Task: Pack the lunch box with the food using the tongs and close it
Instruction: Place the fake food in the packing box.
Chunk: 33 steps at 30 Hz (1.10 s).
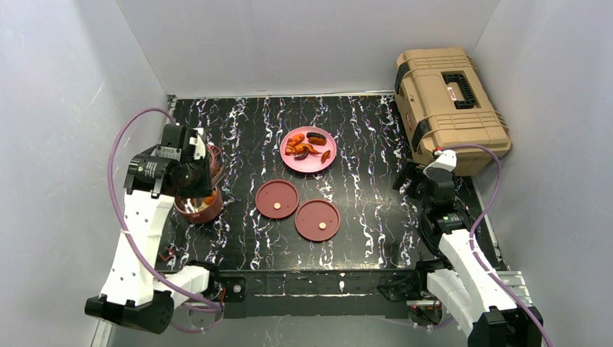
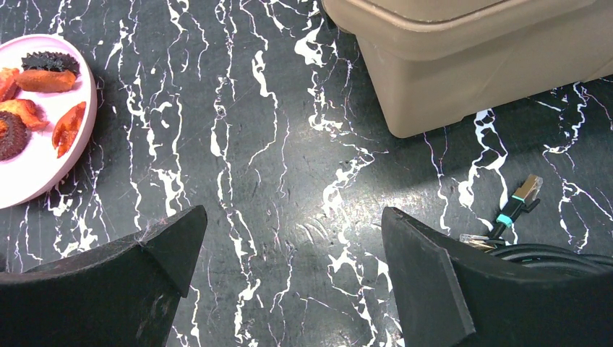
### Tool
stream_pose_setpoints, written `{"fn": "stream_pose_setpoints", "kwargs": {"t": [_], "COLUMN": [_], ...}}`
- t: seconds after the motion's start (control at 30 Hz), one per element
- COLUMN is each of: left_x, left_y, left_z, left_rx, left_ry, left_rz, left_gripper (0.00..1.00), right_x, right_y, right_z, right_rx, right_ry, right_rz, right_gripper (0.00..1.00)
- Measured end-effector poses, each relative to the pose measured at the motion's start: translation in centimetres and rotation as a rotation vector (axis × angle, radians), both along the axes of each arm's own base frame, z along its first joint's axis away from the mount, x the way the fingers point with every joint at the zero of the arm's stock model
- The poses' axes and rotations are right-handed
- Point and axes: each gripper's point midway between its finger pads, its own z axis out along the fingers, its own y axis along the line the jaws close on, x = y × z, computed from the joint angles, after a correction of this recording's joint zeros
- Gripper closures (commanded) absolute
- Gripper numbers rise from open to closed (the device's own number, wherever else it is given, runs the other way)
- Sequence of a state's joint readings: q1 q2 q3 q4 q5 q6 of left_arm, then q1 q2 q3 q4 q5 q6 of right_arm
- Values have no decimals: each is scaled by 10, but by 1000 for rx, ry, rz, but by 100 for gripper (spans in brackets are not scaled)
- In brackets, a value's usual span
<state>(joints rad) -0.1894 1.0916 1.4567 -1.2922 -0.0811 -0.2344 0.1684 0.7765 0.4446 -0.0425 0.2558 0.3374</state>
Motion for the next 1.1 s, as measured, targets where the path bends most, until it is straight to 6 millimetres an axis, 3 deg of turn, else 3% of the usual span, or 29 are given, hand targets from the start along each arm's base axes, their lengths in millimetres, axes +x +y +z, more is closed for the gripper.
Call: {"fn": "stream_pose_setpoints", "kwargs": {"t": [0.33,0.7,1.1], "left_x": [-35,-41,-43], "left_y": [35,53,57], "left_z": [6,12,0], "left_rx": [143,232,263], "left_ry": [15,7,53], "left_rz": [74,123,127], "left_gripper": [85,83,71], "right_x": [0,0,0], "right_y": [0,0,0], "right_z": [2,2,1], "right_rx": [2,5,5], "right_ry": [-7,-6,-3], "right_rz": [0,-1,-1], "right_gripper": [0,0,0]}}
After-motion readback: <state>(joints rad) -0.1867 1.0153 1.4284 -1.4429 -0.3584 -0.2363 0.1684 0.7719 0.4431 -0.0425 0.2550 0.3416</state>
